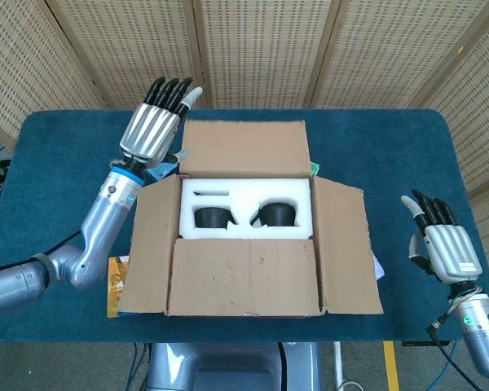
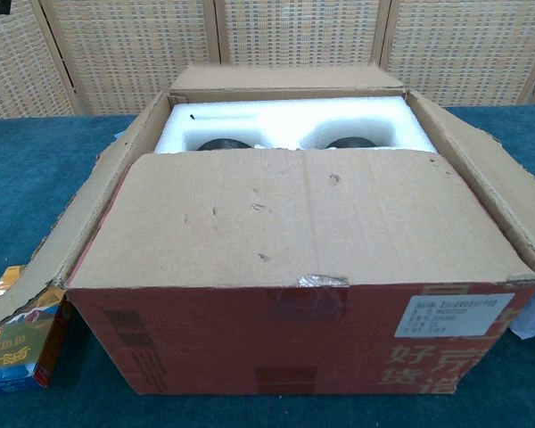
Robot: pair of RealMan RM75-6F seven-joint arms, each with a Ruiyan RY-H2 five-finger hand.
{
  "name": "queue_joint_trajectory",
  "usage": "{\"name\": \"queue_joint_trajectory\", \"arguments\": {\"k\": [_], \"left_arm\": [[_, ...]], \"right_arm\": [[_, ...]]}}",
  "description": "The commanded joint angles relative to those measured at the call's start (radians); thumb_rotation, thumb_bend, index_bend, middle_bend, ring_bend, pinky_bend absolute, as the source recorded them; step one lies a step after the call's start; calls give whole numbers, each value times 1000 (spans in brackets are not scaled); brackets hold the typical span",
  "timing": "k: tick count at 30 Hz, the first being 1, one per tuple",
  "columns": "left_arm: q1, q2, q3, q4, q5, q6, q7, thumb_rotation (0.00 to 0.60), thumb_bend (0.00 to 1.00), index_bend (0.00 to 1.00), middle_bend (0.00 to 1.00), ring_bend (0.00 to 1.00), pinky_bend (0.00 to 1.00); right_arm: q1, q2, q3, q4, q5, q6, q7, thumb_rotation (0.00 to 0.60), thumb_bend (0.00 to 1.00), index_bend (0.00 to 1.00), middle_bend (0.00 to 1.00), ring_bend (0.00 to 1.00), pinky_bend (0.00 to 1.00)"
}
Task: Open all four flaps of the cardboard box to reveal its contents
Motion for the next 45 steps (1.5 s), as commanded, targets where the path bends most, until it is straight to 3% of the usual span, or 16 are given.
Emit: {"name": "queue_joint_trajectory", "arguments": {"k": [1, 13, 19, 23, 33, 45], "left_arm": [[43, 75, 22, -92, 34, -33, -70, 548, 226, 2, 0, 0, 0], [128, 186, 94, -247, 140, -101, -251, 570, 341, 251, 0, 0, 0], [152, 192, 125, -275, 180, -118, -313, 390, 353, 330, 0, 0, 0], [154, 193, 134, -284, 184, -130, -332, 357, 338, 344, 0, 0, 0], [161, 187, 168, -318, 205, -171, -386, 343, 309, 394, 0, 0, 0], [155, 146, 222, -337, 213, -177, -341, 341, 270, 406, 0, 0, 0]], "right_arm": [[1, -1, 0, 0, 0, -1, -1, 600, 853, 0, 0, 0, 0], [1, -5, -3, -18, -4, 1, -18, 600, 852, 0, 0, 0, 0], [-2, -4, -5, -26, -5, 4, -24, 600, 854, 0, 0, 0, 0], [-2, -5, -6, -28, -5, 4, -25, 600, 853, 0, 0, 0, 0], [-7, -6, -9, -28, -2, 6, -24, 600, 852, 0, 0, 0, 0], [-12, -4, -12, -18, -4, 4, -7, 600, 853, 0, 0, 0, 0]]}}
